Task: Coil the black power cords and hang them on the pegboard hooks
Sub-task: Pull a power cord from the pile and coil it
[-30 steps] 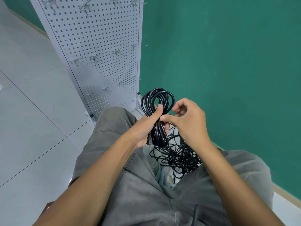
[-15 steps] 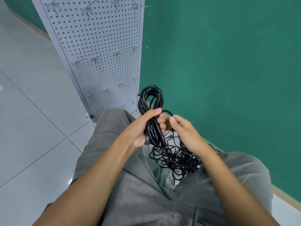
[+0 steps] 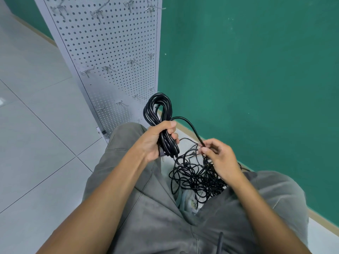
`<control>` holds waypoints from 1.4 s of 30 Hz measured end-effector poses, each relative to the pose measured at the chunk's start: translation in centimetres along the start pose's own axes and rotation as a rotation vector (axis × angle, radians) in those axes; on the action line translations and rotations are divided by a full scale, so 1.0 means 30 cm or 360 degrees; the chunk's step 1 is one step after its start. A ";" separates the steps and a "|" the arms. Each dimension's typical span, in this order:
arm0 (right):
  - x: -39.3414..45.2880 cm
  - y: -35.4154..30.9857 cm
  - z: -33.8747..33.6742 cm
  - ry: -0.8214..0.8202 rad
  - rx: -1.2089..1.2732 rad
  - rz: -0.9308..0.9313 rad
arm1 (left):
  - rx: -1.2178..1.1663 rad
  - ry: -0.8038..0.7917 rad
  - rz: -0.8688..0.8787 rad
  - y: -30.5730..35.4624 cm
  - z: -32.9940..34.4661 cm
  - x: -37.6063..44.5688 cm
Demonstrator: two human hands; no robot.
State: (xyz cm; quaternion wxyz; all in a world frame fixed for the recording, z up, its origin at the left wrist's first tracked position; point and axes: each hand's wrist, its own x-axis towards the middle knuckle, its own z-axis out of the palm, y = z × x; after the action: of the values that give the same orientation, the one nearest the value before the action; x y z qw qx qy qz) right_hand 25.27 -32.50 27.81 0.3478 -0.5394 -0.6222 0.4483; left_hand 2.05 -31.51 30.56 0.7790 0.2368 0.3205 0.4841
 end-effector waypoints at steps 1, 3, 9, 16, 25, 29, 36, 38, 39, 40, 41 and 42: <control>-0.004 -0.012 -0.002 0.0041 0.0070 -0.0014 | 0.0064 0.0063 -0.0012 0.001 -0.003 0.001; -0.010 -0.050 0.000 0.0092 0.0171 -0.0044 | 0.0125 0.0159 -0.0024 0.000 -0.009 0.003; -0.005 -0.220 0.027 0.0194 0.0518 -0.0036 | 0.0227 0.0253 -0.0104 -0.019 0.015 0.006; 0.017 -0.317 0.102 0.0167 0.0780 0.0092 | 0.0378 0.0061 -0.0050 -0.026 0.036 -0.013; 0.052 -0.339 0.113 0.0133 0.0556 0.0149 | 0.0405 -0.0147 -0.0011 -0.033 0.069 -0.035; 0.067 -0.336 0.115 -0.0044 0.0768 0.0312 | 0.0353 -0.0187 -0.0039 -0.039 0.068 -0.038; 0.082 -0.309 0.127 -0.0159 0.0956 0.0452 | 0.0387 -0.0122 -0.0055 -0.046 0.073 -0.042; 0.082 -0.295 0.131 -0.0162 0.1043 0.0485 | 0.0430 -0.0072 -0.0045 -0.051 0.073 -0.039; 0.082 -0.288 0.129 -0.0184 0.1056 0.0491 | 0.0449 -0.0048 -0.0051 -0.053 0.071 -0.037; 0.080 -0.282 0.127 -0.0217 0.1048 0.0483 | 0.0465 -0.0031 -0.0061 -0.055 0.072 -0.036; 0.076 -0.276 0.125 -0.0248 0.1025 0.0460 | 0.0466 -0.0029 -0.0072 -0.055 0.069 -0.034; 0.070 -0.272 0.121 -0.0279 0.1005 0.0431 | 0.0453 -0.0047 -0.0081 -0.053 0.070 -0.034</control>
State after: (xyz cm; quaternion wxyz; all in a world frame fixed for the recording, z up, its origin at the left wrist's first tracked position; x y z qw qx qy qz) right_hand 18.65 -31.23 34.01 0.3802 -0.4424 -0.4033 0.7051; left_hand 4.20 -33.22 31.20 0.7542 0.3438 0.3804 0.4102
